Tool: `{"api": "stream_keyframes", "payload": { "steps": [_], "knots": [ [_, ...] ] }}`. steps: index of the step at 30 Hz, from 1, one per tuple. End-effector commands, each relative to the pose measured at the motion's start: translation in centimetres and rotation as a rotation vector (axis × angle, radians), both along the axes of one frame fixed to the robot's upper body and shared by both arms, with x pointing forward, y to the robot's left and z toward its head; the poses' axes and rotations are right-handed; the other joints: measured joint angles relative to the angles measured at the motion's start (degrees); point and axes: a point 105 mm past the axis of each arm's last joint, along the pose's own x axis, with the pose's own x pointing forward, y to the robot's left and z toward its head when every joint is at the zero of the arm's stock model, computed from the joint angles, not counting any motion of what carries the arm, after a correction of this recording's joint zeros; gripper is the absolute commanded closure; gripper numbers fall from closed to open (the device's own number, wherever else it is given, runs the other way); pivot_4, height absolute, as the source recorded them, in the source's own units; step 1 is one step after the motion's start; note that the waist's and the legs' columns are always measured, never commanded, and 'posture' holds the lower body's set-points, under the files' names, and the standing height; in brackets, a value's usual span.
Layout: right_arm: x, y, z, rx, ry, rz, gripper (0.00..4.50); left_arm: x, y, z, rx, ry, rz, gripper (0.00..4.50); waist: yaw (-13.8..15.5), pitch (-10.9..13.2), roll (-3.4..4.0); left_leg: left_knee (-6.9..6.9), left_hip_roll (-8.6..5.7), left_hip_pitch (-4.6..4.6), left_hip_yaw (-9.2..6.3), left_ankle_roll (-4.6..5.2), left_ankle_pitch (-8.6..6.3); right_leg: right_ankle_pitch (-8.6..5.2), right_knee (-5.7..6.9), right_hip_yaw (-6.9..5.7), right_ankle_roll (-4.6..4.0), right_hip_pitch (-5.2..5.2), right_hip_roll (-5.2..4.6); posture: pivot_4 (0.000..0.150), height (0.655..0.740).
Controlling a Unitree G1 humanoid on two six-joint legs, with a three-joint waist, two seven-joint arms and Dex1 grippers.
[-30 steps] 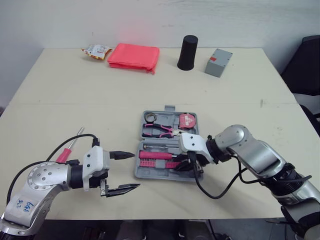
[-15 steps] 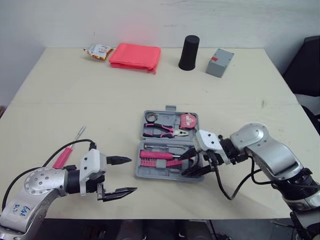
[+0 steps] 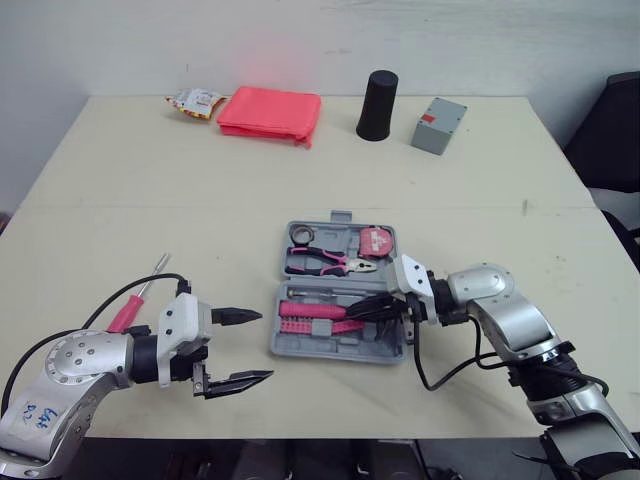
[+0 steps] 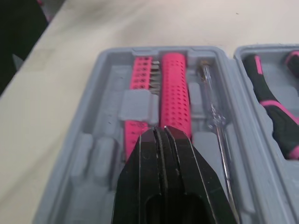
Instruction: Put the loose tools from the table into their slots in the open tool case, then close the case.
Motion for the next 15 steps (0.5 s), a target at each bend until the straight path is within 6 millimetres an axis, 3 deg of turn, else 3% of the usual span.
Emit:
{"api": "stream_keyframes", "payload": {
  "steps": [1, 15],
  "knots": [
    [-0.6, 0.2, -0.2, -0.020, -0.019, 0.044, 4.49, -0.4, 0.0, 0.9, 0.013, -0.036, -0.015, 0.00, 0.0, 0.0, 0.00, 0.00, 0.00, 0.00, 0.00, 0.00, 0.00, 0.00, 0.00, 0.00, 0.00, 0.00, 0.00, 0.150, 0.7400],
    [-2.2, -0.1, -3.6, -0.130, -0.021, 0.065, 4.49, -0.3, 0.1, 0.8, 0.022, -0.039, -0.010, 0.00, 0.0, 0.0, -0.06, 0.00, 0.01, 0.07, 0.00, -0.01, 0.00, 0.00, 0.00, -0.01, 0.00, 0.07, 0.00, 0.150, 0.7400]
  ]
}}
